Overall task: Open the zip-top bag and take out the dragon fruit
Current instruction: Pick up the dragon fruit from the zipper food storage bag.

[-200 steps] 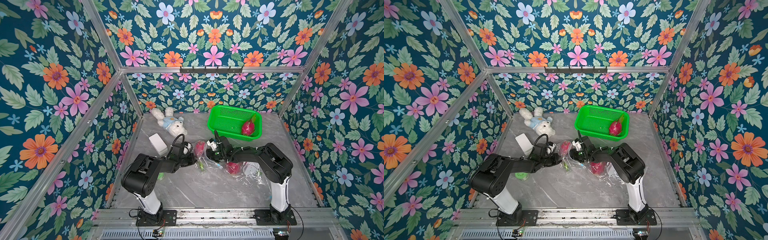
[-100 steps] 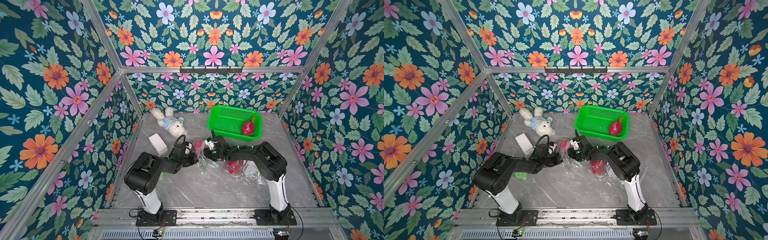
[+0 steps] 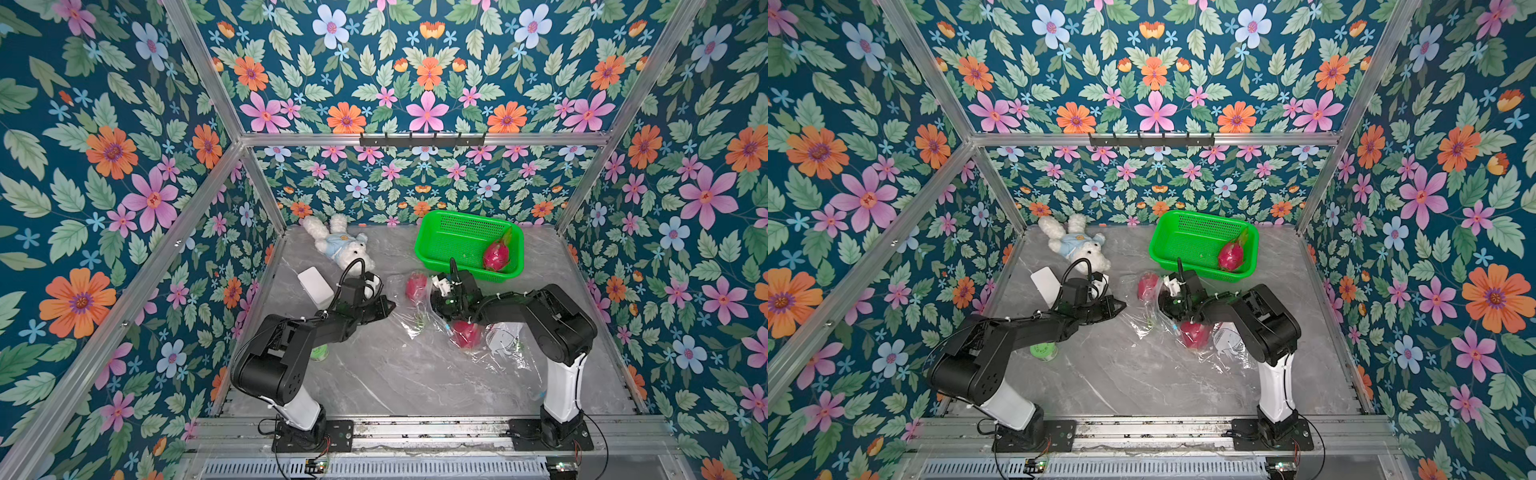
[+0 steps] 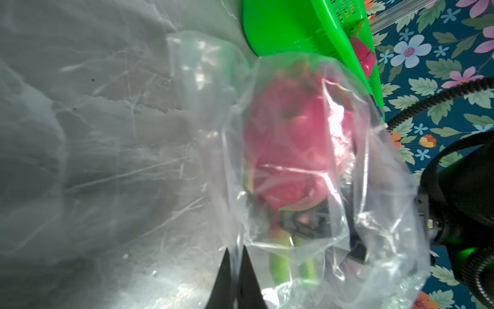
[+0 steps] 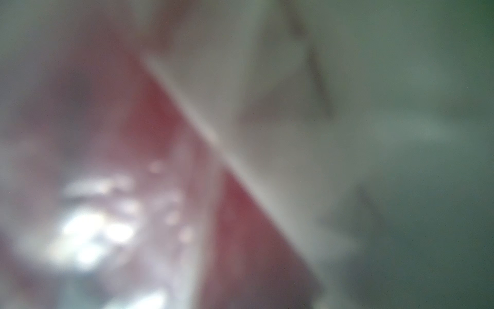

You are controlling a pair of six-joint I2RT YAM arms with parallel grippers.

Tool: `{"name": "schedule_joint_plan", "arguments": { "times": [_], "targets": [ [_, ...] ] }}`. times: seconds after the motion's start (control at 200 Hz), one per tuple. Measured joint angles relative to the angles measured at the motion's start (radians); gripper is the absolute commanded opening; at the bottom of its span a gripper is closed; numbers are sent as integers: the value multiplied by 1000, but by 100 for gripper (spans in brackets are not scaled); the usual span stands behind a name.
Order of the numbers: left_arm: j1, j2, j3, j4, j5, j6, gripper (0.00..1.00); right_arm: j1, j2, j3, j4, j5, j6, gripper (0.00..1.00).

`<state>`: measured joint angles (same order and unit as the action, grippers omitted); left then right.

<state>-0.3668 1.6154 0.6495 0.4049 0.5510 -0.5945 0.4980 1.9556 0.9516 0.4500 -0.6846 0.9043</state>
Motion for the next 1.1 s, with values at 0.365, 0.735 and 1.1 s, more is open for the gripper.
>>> {"name": "schedule_joint_plan", "arguments": {
  "times": [0.365, 0.735, 1.1],
  "targets": [
    [37, -44, 42, -32, 5, 61, 8, -81, -176, -51, -39, -130, -20, 0],
    [49, -34, 60, 47, 56, 42, 75, -88, -242, -5, -192, -152, -125, 0],
    [48, 39, -68, 421, 257, -185, 93, -117, -225, 33, -174, -149, -124, 0]
  ]
}}
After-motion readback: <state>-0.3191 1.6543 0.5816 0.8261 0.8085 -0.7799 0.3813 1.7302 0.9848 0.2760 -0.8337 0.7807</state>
